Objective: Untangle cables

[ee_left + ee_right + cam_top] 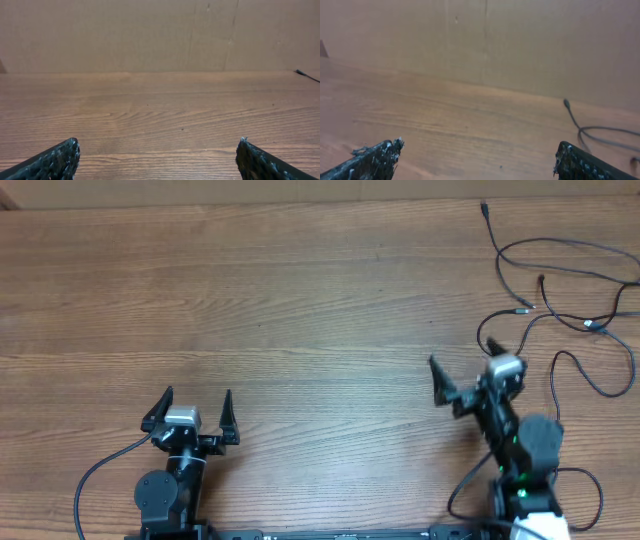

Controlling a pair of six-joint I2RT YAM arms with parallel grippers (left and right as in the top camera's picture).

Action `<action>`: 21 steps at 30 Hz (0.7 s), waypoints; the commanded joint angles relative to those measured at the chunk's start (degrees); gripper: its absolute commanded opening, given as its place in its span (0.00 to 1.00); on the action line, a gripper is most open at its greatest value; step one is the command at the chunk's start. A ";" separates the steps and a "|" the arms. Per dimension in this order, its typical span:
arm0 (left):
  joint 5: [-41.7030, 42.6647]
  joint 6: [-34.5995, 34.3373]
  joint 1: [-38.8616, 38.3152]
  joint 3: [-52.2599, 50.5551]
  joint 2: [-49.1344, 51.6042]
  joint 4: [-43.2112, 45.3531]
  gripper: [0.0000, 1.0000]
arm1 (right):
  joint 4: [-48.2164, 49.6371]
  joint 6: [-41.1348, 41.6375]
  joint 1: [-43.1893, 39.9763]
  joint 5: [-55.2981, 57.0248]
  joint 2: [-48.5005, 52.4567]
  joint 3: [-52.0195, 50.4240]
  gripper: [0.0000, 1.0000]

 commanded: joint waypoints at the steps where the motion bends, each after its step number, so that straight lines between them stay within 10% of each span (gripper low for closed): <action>1: 0.22 -0.48 0.26 -0.20 -0.55 -0.11 1.00 | -0.87 -0.02 -0.22 0.35 -4.11 -4.35 1.00; 21: 0.22 -0.48 0.26 -0.20 -0.55 -0.11 1.00 | -33.22 1.25 -0.22 1.75 -37.44 -4.24 1.00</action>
